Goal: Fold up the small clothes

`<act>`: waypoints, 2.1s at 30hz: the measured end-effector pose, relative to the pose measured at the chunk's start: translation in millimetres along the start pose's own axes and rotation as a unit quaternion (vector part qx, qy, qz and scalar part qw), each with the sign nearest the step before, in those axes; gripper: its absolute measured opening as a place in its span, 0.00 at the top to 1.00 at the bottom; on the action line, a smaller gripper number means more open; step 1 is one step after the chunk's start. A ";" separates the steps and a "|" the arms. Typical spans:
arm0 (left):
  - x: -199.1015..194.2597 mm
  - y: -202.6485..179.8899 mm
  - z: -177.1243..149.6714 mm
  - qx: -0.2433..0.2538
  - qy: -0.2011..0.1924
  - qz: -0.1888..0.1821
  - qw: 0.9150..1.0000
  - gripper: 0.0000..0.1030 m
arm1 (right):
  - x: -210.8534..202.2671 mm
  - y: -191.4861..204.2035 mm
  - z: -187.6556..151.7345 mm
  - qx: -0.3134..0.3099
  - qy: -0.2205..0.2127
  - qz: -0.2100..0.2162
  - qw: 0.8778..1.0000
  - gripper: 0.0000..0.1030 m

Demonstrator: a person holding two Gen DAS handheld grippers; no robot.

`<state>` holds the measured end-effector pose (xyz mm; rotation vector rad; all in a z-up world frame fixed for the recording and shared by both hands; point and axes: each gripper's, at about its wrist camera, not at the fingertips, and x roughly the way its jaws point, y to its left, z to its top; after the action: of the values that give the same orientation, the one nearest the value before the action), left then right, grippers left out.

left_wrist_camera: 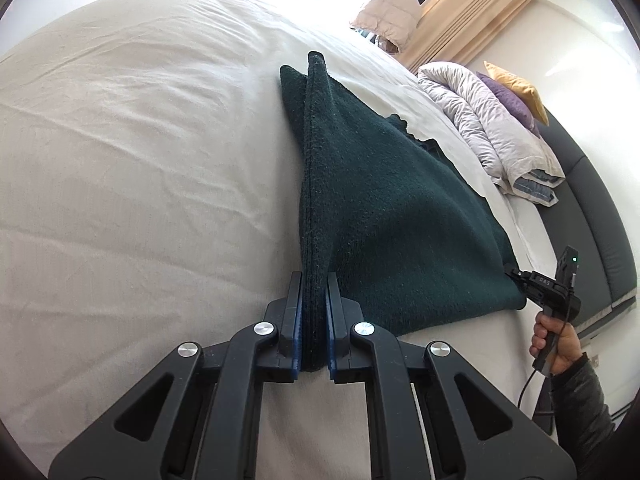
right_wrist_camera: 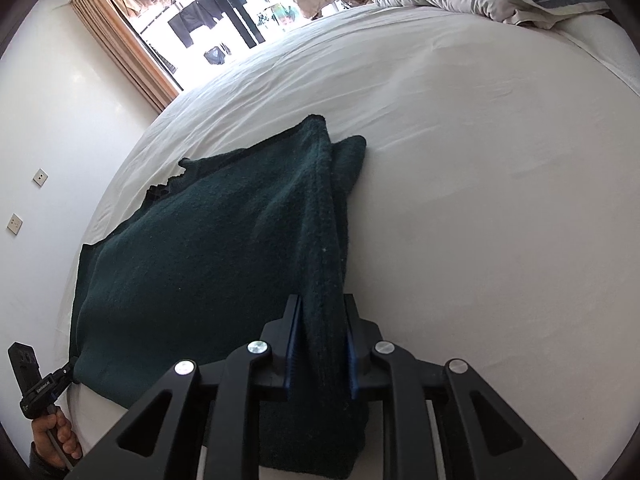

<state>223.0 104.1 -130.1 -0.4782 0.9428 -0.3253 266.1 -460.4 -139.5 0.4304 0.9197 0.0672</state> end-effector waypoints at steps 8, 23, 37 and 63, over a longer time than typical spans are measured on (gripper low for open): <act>1.8 11.1 -0.4 -0.024 -0.007 -0.025 0.999 0.89 | -12.4 -7.4 0.3 0.037 -0.002 -0.001 0.999 0.61; -11.5 -96.4 89.4 0.117 -0.066 -0.036 0.990 0.88 | -19.1 96.0 1.8 -0.028 -0.053 0.101 0.993 0.57; 70.4 -60.4 50.6 0.139 -0.003 0.029 0.990 0.88 | 2.9 0.8 -20.8 0.099 -0.058 0.108 0.988 1.00; 36.2 -49.0 -5.5 0.082 -0.022 0.019 0.996 0.88 | 2.4 26.8 -62.6 0.173 -0.043 0.149 0.973 0.98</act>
<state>235.4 44.3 -132.2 -0.3153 0.8732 -0.3538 222.1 -414.6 -163.9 0.8874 0.7760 0.1618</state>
